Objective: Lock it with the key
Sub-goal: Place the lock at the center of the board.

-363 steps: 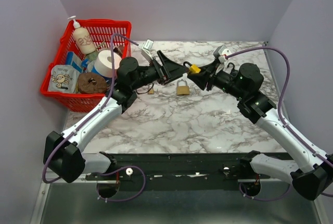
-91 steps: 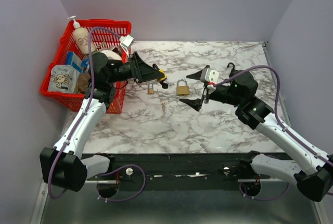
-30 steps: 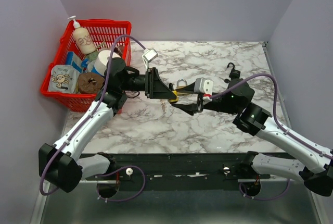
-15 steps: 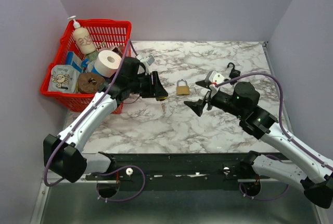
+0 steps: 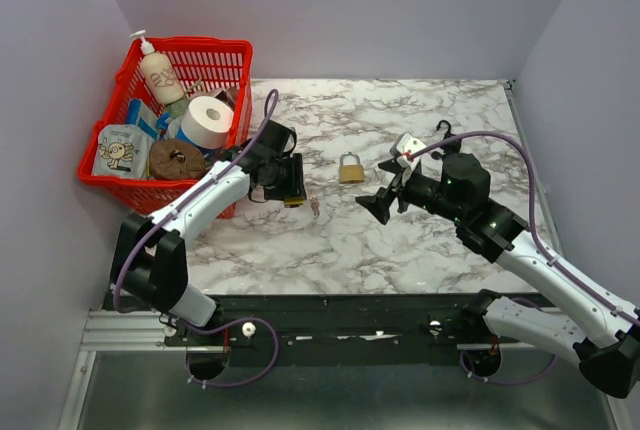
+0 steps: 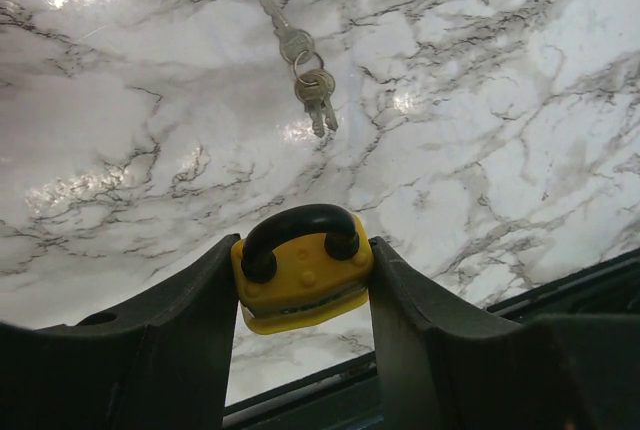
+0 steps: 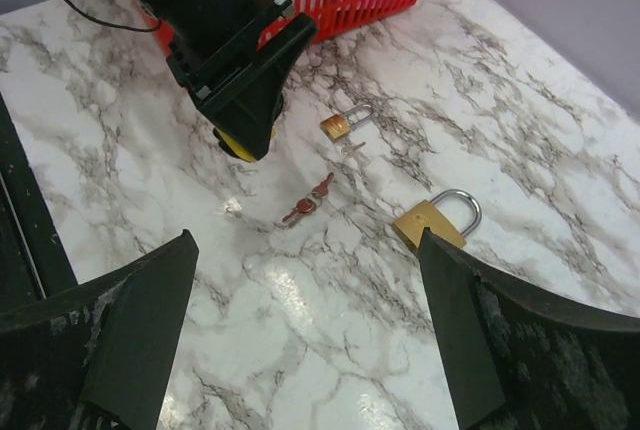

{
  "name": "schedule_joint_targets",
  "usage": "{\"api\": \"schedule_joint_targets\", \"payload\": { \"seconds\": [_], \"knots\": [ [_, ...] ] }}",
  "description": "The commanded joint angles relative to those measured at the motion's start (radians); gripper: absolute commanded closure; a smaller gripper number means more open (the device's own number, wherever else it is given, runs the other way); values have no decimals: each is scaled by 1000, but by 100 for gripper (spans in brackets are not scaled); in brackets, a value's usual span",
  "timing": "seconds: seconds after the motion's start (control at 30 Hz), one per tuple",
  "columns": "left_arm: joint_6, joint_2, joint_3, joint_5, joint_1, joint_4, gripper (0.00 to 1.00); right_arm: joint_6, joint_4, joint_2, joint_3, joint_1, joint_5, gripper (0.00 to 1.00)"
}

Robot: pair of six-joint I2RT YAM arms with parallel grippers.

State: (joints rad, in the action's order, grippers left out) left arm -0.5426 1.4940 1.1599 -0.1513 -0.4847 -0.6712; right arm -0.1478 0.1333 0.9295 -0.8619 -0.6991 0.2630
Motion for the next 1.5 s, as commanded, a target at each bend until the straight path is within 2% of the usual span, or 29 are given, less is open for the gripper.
{"api": "schedule_joint_targets", "payload": {
  "seconds": [0.0,0.1,0.37,0.73,1.13,1.27,1.47],
  "knots": [
    [-7,49,20,84,-3,13,100,31,42,26,0,4,54,0],
    [-2,97,41,81,-2,12,100,39,43,31,-5,4,50,0],
    [-2,215,52,44,11,18,91,39,42,35,-6,7,36,0],
    [13,336,126,65,18,4,88,47,42,25,1,15,35,0],
    [32,350,75,70,41,4,83,60,42,31,3,21,36,0],
    [33,367,90,67,43,-5,78,63,38,38,-2,21,41,0],
    [29,371,78,79,47,-11,56,65,37,46,-11,21,36,0]
  ]
}}
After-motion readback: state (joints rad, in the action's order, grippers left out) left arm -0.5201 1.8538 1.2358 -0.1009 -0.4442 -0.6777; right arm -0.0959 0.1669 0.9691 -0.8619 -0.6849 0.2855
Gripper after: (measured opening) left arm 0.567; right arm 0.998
